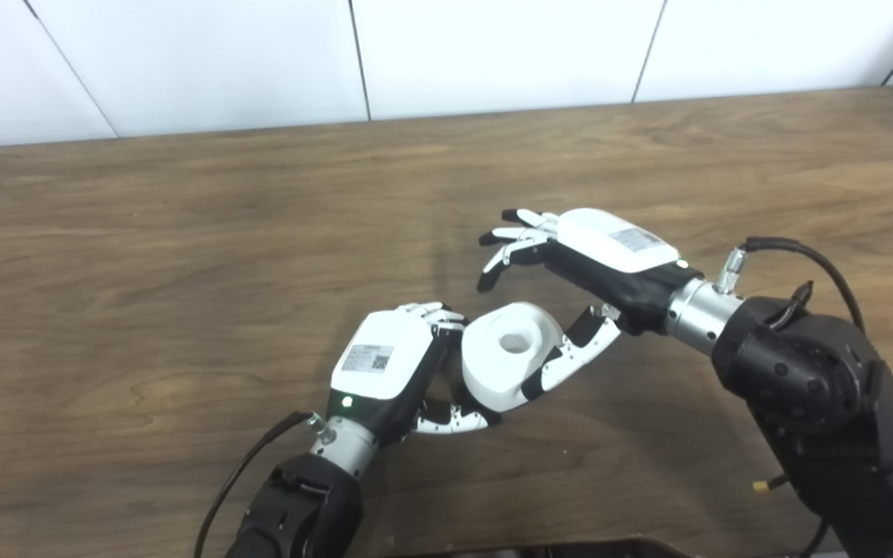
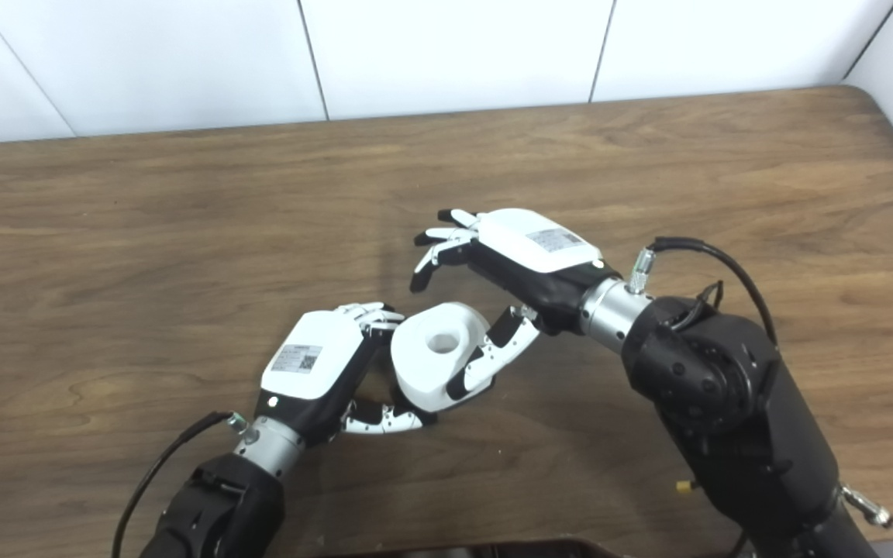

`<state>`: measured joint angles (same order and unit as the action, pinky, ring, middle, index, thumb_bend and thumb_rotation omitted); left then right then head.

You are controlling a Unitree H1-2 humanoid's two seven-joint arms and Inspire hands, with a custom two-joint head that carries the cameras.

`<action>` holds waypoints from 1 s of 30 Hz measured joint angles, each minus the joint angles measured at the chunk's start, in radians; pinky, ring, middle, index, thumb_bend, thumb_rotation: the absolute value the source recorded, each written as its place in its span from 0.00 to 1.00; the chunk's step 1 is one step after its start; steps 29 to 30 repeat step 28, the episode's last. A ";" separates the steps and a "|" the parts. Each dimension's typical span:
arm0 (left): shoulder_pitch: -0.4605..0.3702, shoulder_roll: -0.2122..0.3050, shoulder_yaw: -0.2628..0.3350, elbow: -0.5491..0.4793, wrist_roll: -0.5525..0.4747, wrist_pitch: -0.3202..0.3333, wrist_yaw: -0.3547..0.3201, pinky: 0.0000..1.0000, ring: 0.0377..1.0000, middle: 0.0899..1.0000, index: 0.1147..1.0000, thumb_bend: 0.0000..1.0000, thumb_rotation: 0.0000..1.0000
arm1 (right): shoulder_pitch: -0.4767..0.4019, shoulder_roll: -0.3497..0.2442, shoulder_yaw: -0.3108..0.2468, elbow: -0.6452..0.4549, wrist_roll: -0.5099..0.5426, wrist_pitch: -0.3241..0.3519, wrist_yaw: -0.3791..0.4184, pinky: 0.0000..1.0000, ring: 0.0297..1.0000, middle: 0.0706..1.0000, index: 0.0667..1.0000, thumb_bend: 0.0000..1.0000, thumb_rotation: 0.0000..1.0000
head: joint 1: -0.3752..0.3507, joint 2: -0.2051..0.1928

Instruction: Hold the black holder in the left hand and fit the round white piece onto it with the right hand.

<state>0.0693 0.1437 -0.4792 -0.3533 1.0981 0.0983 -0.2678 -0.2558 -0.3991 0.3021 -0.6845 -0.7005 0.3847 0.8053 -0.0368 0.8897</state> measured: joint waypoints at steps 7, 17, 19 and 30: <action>0.000 0.000 0.001 -0.001 0.000 0.000 -0.004 0.83 0.84 0.73 0.42 0.52 0.05 | -0.029 -0.021 0.012 -0.002 0.010 0.007 0.074 1.00 1.00 1.00 0.89 1.00 0.47 | -0.002 -0.006; 0.000 0.001 0.008 -0.001 -0.004 -0.001 -0.004 0.83 0.84 0.73 0.42 0.52 0.05 | -0.125 -0.112 0.004 -0.045 0.086 0.078 0.247 1.00 1.00 1.00 0.97 1.00 0.48 | -0.008 -0.014; 0.000 0.001 0.009 -0.001 -0.007 -0.001 -0.004 0.83 0.84 0.73 0.42 0.52 0.05 | -0.142 -0.112 -0.009 -0.045 0.091 0.079 0.291 1.00 1.00 1.00 0.97 1.00 0.49 | -0.009 -0.018; 0.000 0.004 0.018 -0.002 -0.024 -0.002 -0.012 0.85 0.85 0.74 0.42 0.52 0.05 | -0.156 -0.096 -0.133 -0.065 0.085 0.080 0.350 1.00 1.00 1.00 0.98 1.00 0.50 | -0.009 -0.023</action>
